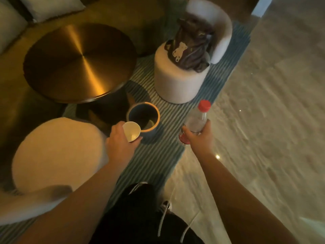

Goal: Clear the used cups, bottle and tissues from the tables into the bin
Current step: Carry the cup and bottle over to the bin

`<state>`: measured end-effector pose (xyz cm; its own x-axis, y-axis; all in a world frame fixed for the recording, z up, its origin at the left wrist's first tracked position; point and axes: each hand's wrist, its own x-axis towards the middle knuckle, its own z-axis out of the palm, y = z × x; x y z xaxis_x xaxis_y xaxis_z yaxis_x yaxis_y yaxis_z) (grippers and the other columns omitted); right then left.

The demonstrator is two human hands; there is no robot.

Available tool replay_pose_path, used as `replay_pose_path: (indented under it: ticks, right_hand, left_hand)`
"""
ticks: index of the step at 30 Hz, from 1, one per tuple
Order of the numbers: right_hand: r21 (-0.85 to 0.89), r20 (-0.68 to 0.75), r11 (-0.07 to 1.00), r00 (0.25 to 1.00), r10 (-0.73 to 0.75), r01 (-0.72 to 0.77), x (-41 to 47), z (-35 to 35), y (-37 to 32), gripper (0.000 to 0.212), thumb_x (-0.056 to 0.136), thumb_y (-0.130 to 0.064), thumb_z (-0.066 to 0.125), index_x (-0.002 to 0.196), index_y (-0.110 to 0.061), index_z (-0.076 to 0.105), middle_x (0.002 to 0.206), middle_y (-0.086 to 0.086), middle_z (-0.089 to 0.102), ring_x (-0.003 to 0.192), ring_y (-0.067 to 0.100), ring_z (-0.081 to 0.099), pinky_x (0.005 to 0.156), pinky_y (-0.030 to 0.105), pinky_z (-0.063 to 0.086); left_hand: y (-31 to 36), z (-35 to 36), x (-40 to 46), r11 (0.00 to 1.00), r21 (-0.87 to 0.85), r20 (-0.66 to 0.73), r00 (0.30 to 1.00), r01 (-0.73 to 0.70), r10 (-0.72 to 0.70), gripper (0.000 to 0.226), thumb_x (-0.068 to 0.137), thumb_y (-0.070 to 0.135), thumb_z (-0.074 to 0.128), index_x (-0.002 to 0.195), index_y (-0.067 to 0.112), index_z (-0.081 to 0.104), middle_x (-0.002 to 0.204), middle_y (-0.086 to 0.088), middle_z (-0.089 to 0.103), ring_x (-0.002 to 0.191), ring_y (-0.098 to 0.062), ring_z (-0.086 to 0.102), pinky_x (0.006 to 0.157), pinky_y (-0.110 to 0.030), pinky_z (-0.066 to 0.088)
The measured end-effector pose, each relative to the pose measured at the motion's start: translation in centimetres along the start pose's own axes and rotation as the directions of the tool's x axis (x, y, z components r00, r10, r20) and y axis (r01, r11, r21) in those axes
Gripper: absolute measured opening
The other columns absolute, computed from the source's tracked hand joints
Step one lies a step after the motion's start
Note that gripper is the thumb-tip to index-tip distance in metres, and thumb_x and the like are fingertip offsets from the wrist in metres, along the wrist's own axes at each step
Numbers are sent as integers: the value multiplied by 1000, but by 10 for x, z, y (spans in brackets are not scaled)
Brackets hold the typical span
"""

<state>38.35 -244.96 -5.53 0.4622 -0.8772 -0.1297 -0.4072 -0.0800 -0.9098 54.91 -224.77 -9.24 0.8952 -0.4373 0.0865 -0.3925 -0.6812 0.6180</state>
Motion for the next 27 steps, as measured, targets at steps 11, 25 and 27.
replay_pose_path:
  ticks: [11, 25, 27]
  right_hand:
    - [-98, 377, 994, 926, -7, 47, 230, 116, 4, 55, 70, -35, 80, 111, -34, 45, 94, -19, 56, 90, 4, 57, 83, 28, 45]
    - [-91, 745, 996, 665, 53, 22, 406, 299, 125, 60, 55, -39, 79, 109, -29, 55, 100, -3, 67, 91, 8, 65, 72, 18, 51]
    - [-70, 792, 997, 610, 29, 43, 415, 330, 160, 57, 57, -41, 80, 107, -35, 54, 100, -6, 68, 93, 7, 65, 75, 19, 51]
  left_hand:
    - [-3, 121, 129, 908, -90, -66, 908, 408, -415, 73, 63, 42, 83, 121, 31, 39, 115, 3, 47, 95, -22, 58, 71, -34, 46]
    - [-111, 332, 255, 656, -58, -32, 655, 753, -755, 83, 67, 30, 75, 138, 18, 35, 135, -4, 43, 118, -25, 46, 90, -39, 46]
    - [-138, 367, 255, 585, -45, 2, 586, 810, -811, 89, 68, 29, 76, 142, 18, 28, 141, -5, 38, 123, -25, 45, 93, -40, 45]
